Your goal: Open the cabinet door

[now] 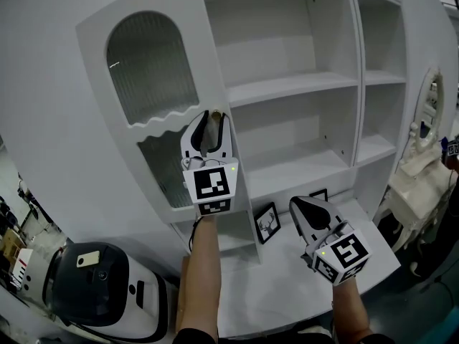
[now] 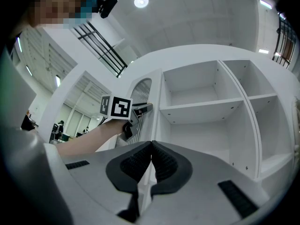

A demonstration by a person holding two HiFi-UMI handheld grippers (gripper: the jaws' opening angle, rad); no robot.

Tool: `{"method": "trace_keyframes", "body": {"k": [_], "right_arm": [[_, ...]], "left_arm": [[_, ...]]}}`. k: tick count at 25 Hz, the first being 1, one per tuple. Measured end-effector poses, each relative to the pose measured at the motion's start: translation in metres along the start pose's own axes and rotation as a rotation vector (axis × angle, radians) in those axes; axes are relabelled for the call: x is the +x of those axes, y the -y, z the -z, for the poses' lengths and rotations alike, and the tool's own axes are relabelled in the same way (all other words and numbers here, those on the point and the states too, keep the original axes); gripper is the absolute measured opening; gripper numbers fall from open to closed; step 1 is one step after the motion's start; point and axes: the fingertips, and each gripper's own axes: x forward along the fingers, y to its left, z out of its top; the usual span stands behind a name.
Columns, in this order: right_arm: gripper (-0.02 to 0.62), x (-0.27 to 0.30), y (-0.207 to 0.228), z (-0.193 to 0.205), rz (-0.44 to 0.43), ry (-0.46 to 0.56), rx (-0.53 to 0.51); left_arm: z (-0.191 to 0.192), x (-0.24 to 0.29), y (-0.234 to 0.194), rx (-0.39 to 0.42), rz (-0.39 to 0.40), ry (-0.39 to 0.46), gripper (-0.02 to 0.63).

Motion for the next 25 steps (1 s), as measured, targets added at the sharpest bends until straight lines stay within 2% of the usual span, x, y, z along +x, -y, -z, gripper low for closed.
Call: {"method": "trace_keyframes", "body": {"k": [4,9,17,25], "right_arm": [[0.017,-0.001,0.003,-0.002,0.007,0.005,0.000],[0.017,-0.002,0.006,0.000,0.019,0.000,0.008],[0.017,-0.005,0.008,0.002,0.021,-0.005,0.017],[0.017,-0.009,0.006,0.000,0.013,-0.020,0.010]], "left_arm": [[0.000,0.003,0.000,0.031,-0.012,-0.006,0.135],[-0.002,0.005,0.003,0.051,-0.010,-0.006,0.092],[-0.004,0.003,0.004,0.051,-0.011,0.001,0.087],[-0.019,-0.012,0.006,0.054,-0.014,0.043,0.083]]}}
